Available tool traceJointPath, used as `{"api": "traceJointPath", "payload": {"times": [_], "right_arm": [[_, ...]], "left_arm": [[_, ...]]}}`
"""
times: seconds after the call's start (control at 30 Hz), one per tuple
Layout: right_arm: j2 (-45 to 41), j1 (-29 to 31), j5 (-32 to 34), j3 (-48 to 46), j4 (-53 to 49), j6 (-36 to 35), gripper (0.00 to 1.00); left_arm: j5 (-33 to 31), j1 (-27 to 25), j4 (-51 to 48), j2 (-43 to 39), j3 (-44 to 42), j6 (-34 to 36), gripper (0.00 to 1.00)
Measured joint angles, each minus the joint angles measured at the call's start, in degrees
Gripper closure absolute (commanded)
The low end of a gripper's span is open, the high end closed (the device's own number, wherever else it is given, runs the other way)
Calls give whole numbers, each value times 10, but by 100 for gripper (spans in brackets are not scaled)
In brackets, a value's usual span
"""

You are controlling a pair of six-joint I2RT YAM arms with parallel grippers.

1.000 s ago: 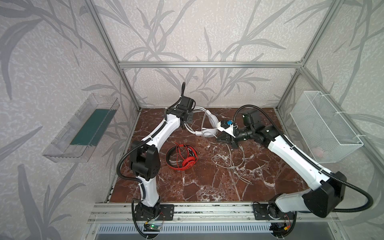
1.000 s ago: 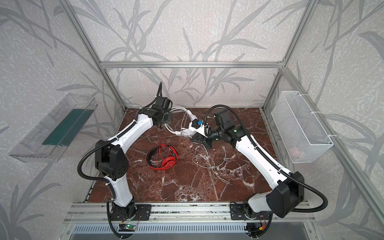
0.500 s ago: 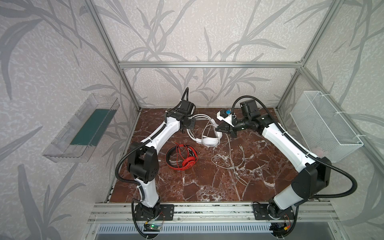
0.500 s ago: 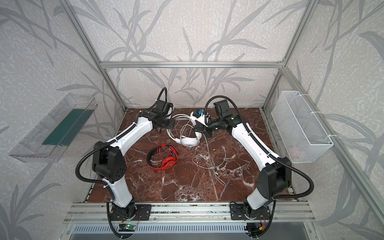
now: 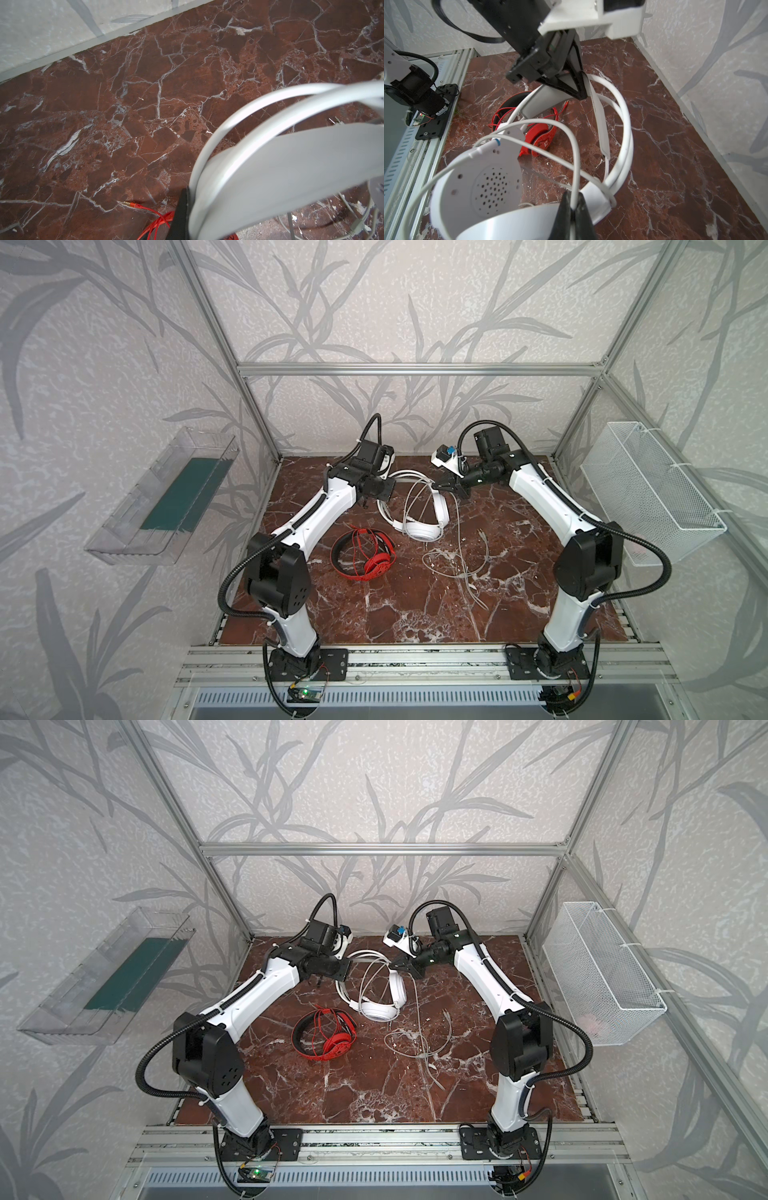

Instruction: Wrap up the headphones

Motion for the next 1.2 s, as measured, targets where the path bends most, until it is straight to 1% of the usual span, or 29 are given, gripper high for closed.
{"api": "traceJointPath", "payload": {"times": [0.3,0.4,0.5,0.63,0.73,0.93,1.07,1.2], "right_arm": [[43,-10,0,20,20,40,100],[57,-21,-3,20,32,66,98],[67,-31,-12,14,57,95,92],[67,-35,-22,-11,97,134,80],[67,-35,-21,-44,134,169,68],[64,-36,-14,-141,228,269,54],[52,-39,-10,-219,320,360,50],[39,-39,-7,-294,410,445,50]], "left_arm": [[14,-2,-3,-3,-19,6,100],[20,-1,-6,-5,-20,9,100],[34,-2,-3,-10,-20,10,100],[47,-3,-3,-19,-20,10,100],[58,-3,-1,-22,-20,8,100],[75,-3,4,-24,-20,-1,100],[90,1,12,-24,-20,-13,100],[101,4,21,-26,-20,-26,100]]}}
